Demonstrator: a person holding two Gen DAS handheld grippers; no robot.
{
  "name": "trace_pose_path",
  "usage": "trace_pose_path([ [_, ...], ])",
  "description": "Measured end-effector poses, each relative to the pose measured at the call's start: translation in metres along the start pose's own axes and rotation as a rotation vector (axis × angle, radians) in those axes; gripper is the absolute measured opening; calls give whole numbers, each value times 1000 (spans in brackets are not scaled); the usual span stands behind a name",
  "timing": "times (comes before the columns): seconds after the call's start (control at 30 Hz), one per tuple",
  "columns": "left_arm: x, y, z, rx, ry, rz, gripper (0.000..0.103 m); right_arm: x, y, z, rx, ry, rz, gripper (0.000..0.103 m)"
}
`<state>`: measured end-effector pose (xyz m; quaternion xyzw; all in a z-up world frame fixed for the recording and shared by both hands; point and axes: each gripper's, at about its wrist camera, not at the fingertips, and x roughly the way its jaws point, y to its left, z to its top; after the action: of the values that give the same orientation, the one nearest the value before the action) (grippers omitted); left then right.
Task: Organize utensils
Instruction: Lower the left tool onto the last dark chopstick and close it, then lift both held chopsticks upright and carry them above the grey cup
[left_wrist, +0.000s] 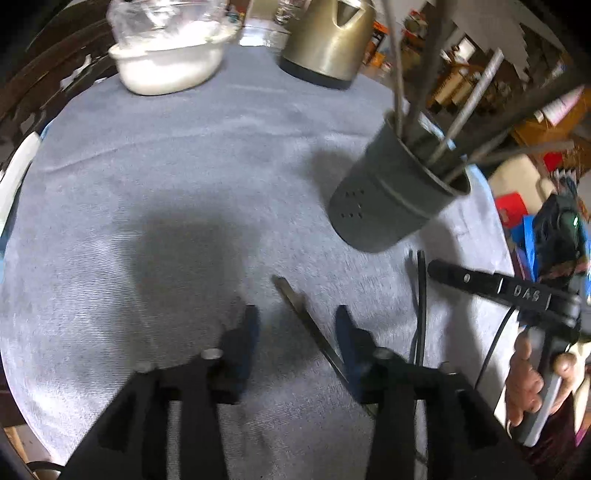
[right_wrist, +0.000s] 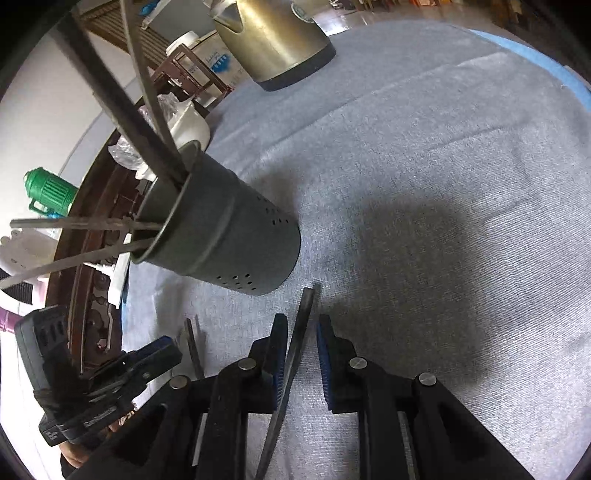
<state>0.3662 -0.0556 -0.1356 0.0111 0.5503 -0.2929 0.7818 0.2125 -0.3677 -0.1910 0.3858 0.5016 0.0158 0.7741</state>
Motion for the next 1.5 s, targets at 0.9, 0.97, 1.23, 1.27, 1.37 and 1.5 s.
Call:
trace_pose_path([
  [0.9,17,-7,-4,-125,-42,75,6,23,42,-11,-153,-36,-136,12],
  [0.97,5,-4,-5,-127,-72,66,6,16,42,-14,-169,-57,-125,12],
  [1.23,-52,-13,-20,-98,-204,49,6,-27,61,-16,-247,-176,-35,11],
  [1.27,-58,-13,-18,-97,-218,47,6,-33,66,-18,-262,-192,-20,11],
  [1.37,-76,-19,-20,-90,-257,39,6,-45,76,-25,-295,-221,5,10],
  [1.5,-100,-29,-19,-75,-311,37,6,-64,86,-30,-324,-261,37,9],
])
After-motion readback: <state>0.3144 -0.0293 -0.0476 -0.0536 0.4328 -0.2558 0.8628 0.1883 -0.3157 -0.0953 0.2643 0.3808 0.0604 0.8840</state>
